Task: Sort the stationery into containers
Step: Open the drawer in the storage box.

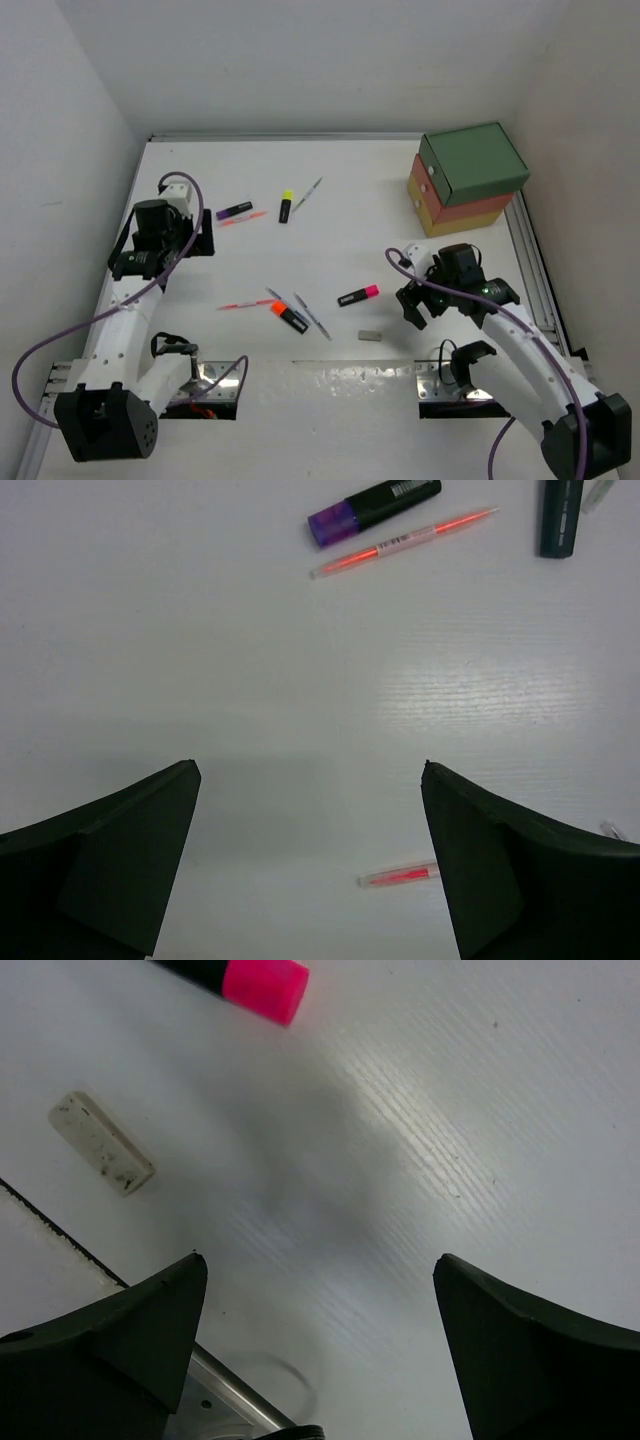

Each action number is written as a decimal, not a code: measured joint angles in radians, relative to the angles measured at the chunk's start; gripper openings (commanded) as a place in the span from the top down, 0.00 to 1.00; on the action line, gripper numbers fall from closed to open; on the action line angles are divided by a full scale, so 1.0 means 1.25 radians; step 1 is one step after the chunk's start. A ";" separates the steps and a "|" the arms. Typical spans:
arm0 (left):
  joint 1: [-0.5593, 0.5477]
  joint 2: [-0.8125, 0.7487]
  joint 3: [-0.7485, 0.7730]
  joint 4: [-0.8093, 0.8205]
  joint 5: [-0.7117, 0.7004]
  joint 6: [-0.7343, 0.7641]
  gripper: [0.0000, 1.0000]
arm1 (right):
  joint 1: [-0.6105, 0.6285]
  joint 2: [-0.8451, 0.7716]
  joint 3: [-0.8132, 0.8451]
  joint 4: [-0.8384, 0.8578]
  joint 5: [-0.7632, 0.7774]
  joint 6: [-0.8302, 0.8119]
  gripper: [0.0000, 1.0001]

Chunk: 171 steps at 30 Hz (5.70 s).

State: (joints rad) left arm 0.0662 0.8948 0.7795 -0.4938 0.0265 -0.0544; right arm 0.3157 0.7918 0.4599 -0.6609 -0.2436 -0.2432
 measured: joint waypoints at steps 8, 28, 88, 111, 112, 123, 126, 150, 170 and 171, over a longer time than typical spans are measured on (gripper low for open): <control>0.000 0.126 0.161 -0.065 0.173 0.083 0.00 | 0.044 0.076 0.190 0.010 0.006 0.042 0.17; -0.394 0.573 0.306 0.644 0.456 -0.462 0.21 | -0.236 0.576 0.993 0.042 0.140 0.257 0.53; -0.623 1.562 1.092 0.979 0.224 -1.032 0.46 | -0.340 0.781 0.987 -0.060 -0.046 0.367 0.81; -0.624 1.582 1.135 0.937 0.204 -1.032 0.54 | -0.339 0.786 0.988 -0.065 -0.057 0.366 0.89; -0.624 1.585 1.137 0.939 0.204 -1.034 0.53 | -0.339 0.786 0.988 -0.065 -0.057 0.366 0.89; -0.625 1.590 1.140 0.953 0.204 -1.047 0.65 | -0.339 0.787 0.988 -0.065 -0.057 0.366 0.93; -0.626 1.590 1.140 0.964 0.205 -1.053 0.71 | -0.339 0.787 0.989 -0.065 -0.058 0.367 0.93; -0.638 1.590 1.097 1.020 0.222 -1.093 0.60 | -0.339 0.793 0.993 -0.065 -0.063 0.369 0.94; -0.635 1.590 1.114 0.995 0.213 -1.075 0.76 | -0.339 0.795 0.995 -0.065 -0.066 0.375 0.95; -0.635 1.590 1.115 0.995 0.213 -1.076 0.78 | -0.339 0.795 0.995 -0.065 -0.066 0.375 0.95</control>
State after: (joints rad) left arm -0.7280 2.8819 2.1735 0.7502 0.2932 -1.3991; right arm -0.1081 1.7851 1.7035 -0.7418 -0.3260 0.2253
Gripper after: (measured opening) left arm 0.290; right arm 0.054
